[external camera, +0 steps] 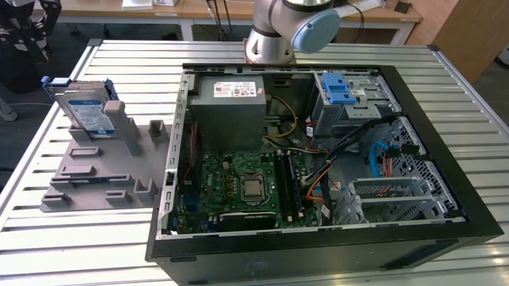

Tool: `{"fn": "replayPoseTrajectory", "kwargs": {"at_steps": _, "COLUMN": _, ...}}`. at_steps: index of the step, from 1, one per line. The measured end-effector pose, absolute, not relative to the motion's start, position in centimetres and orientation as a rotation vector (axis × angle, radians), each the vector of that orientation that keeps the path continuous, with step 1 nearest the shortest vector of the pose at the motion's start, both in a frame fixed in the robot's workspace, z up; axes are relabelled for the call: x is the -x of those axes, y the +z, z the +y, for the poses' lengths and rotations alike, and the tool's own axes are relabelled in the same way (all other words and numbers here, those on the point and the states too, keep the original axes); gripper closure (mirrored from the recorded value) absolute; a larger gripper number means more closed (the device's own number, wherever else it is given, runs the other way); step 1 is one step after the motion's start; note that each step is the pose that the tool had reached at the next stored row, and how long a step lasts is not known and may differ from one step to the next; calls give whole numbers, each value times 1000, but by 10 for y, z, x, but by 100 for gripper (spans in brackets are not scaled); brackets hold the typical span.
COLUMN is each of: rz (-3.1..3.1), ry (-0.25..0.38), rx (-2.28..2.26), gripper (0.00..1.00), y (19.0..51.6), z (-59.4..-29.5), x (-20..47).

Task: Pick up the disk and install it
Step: 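Pick up the disk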

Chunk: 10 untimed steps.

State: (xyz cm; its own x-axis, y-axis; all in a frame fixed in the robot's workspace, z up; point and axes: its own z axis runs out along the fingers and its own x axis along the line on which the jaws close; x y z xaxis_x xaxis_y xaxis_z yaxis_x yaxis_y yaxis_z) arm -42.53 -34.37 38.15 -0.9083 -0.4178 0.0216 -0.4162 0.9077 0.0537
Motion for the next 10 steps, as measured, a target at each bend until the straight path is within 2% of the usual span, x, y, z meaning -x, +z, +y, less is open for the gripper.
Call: {"fn": "replayPoseTrajectory", "kwargs": {"at_steps": 10, "rz": -3004, "ry": -72, "rx": -790, "gripper": 89, "y": 381, "z": -344, "x": 425}}
